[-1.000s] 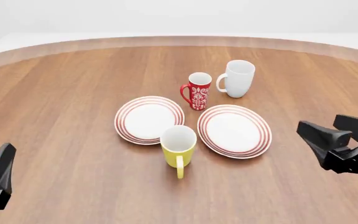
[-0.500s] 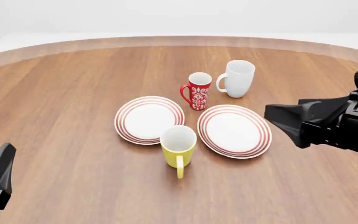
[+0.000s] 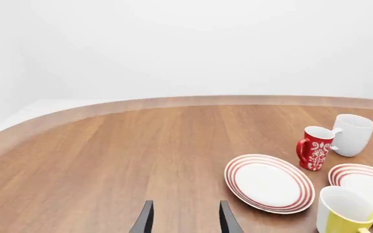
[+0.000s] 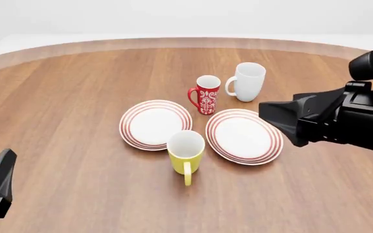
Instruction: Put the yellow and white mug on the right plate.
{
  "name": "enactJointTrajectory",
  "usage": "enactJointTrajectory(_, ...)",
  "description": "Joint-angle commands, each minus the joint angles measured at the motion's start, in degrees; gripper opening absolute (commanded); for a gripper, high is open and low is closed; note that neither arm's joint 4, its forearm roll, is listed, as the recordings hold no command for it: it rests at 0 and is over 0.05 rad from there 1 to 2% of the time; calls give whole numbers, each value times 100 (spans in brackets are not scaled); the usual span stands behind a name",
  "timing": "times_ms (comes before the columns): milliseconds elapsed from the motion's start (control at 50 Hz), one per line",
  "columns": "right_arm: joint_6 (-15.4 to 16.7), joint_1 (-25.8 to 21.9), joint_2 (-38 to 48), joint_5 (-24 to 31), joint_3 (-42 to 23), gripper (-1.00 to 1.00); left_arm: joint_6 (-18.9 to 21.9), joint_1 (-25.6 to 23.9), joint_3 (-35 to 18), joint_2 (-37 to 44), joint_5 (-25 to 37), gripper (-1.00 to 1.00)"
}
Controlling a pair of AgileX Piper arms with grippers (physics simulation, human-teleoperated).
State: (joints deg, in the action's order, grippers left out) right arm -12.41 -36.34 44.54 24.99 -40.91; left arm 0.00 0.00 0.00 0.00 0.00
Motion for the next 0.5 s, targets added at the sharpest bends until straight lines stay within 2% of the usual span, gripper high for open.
enactJointTrajectory(20, -102, -104, 191, -64, -150, 100, 0, 0, 0, 0, 0, 100)
enactJointTrajectory(60, -327, -108, 234, -86, -153, 100, 0, 0, 0, 0, 0, 100)
enactJointTrajectory(240, -789, -157, 676, -132, -267, 100, 0, 0, 0, 0, 0, 100)
enactJointTrajectory(280, -758, -197, 761, -78, -343, 100, 0, 0, 0, 0, 0, 100)
enactJointTrajectory(400, -964, -206, 915, -93, -344, 100, 0, 0, 0, 0, 0, 100)
enactJointTrajectory(420, -1103, -148, 876, -98, -294, 100, 0, 0, 0, 0, 0, 100)
enactJointTrajectory(460, -1052, -173, 937, -110, -297, 100, 0, 0, 0, 0, 0, 100)
enactJointTrajectory(480, -1195, -224, 1007, -195, -190, 100, 0, 0, 0, 0, 0, 100)
enactJointTrajectory(500, -1185, -210, 1035, -214, -170, 100, 0, 0, 0, 0, 0, 100)
